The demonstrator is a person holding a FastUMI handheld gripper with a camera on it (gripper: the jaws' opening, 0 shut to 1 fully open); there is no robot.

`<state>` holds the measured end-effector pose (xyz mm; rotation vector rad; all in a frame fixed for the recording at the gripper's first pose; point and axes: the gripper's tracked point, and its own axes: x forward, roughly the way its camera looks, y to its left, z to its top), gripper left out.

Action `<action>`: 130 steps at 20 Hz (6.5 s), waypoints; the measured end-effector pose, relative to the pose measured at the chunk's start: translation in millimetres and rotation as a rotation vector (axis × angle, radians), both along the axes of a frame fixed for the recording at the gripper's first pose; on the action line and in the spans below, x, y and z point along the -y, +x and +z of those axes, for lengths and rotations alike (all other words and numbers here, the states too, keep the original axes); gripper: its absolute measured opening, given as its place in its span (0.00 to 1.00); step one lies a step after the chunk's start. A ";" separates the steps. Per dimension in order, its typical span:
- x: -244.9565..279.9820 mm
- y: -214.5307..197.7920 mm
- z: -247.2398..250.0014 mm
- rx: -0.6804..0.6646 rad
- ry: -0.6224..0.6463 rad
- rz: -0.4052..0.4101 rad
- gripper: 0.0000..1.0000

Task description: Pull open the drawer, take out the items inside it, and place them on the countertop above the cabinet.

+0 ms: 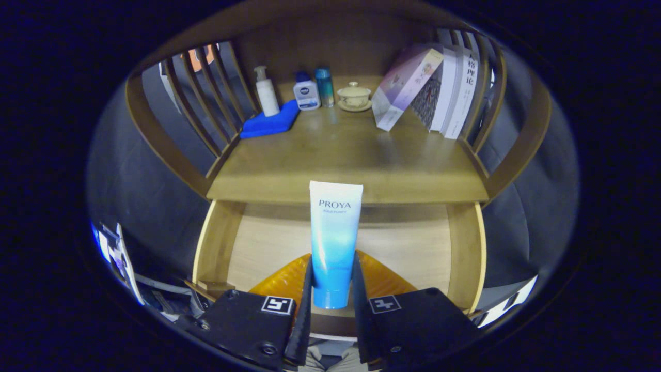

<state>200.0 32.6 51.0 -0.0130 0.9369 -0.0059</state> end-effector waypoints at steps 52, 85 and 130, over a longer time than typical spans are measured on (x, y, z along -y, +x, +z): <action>-30.3 161.5 -9.7 0.160 0.001 -0.032 0.69; -0.8 -178.8 58.3 0.954 0.034 0.016 0.84; -10.0 -139.8 -182.7 0.749 -0.147 -0.080 0.83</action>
